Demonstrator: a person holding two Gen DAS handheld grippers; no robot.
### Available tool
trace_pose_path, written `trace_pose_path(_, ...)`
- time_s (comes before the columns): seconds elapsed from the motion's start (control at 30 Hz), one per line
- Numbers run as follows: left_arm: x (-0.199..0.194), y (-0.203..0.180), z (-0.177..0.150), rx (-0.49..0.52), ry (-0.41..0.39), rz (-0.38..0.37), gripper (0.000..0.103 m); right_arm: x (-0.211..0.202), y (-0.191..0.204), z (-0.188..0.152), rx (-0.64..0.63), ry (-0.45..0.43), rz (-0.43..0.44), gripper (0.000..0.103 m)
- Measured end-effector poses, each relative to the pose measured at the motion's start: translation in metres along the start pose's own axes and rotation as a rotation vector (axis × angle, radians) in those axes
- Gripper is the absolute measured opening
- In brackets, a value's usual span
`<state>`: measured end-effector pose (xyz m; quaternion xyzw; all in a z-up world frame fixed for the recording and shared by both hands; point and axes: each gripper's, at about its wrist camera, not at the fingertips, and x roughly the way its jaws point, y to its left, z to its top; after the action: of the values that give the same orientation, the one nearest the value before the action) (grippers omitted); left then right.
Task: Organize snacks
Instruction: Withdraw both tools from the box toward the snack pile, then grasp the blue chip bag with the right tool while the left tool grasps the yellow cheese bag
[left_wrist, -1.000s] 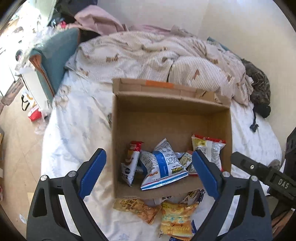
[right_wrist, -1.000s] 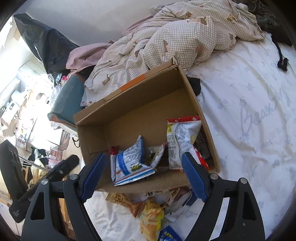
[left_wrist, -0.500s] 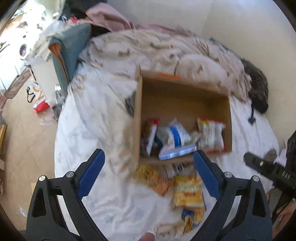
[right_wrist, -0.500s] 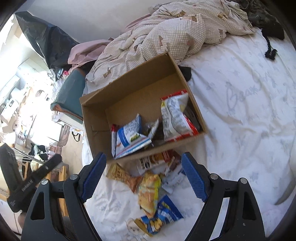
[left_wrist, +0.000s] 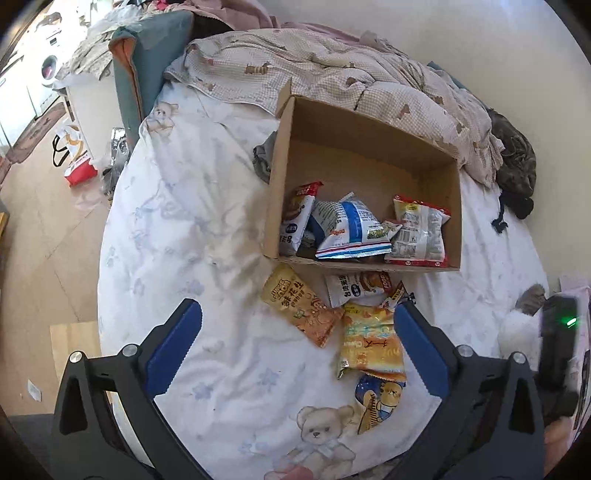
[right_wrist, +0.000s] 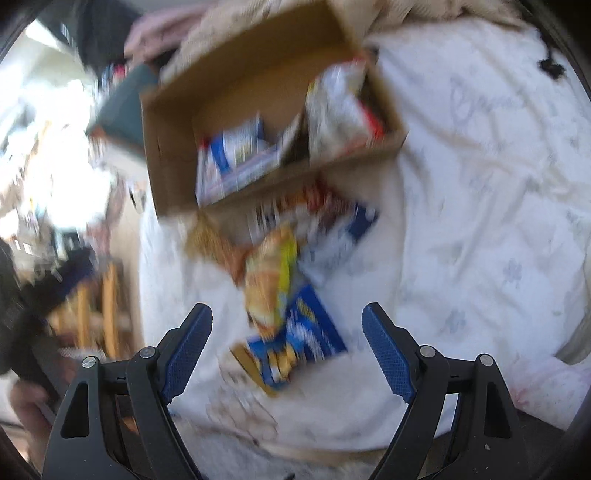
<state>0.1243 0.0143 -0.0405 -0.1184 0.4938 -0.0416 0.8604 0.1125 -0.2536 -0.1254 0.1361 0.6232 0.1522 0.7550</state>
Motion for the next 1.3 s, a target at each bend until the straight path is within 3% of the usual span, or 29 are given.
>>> trace_pose_path(0.1,-0.001,-0.005,-0.001,0.016,-0.003,0.007,0.103,0.030,0.004,-0.006,-0.023,0.088,-0.081,0.087)
trace_pose_path(0.23,0.001,-0.004,0.000,0.008,0.005,0.017,0.102,0.058,0.001,-0.005,0.049,0.167,-0.050,0.087)
trace_pose_path(0.4,0.006,0.001,-0.001,-0.009,0.020,0.026,0.102,0.081,0.003,-0.005,0.097,0.204,-0.059,0.087)
trace_pose_path(0.57,0.014,0.002,-0.003,-0.029,0.049,0.013,0.102,0.094,0.015,-0.005,0.032,0.222,-0.110,0.085)
trace_pose_path(0.67,0.018,-0.001,-0.004,-0.034,0.067,0.002,0.103,0.096,0.027,-0.013,-0.051,0.226,-0.133,0.061)
trace_pose_path(0.73,0.020,-0.004,-0.006,-0.022,0.071,0.002,0.102,0.094,0.028,-0.016,-0.065,0.223,-0.121,0.051)
trace_pose_path(0.97,0.025,-0.010,-0.011,0.008,0.091,0.013,0.102,0.048,0.012,-0.021,-0.028,0.152,-0.061,0.040)
trace_pose_path(1.13,0.030,-0.010,-0.011,-0.013,0.105,0.008,0.102,-0.015,0.005,-0.010,-0.027,-0.019,-0.046,0.040)
trace_pose_path(1.3,0.046,-0.022,-0.019,0.001,0.149,-0.022,0.102,-0.050,-0.006,0.014,-0.016,-0.188,-0.103,0.040)
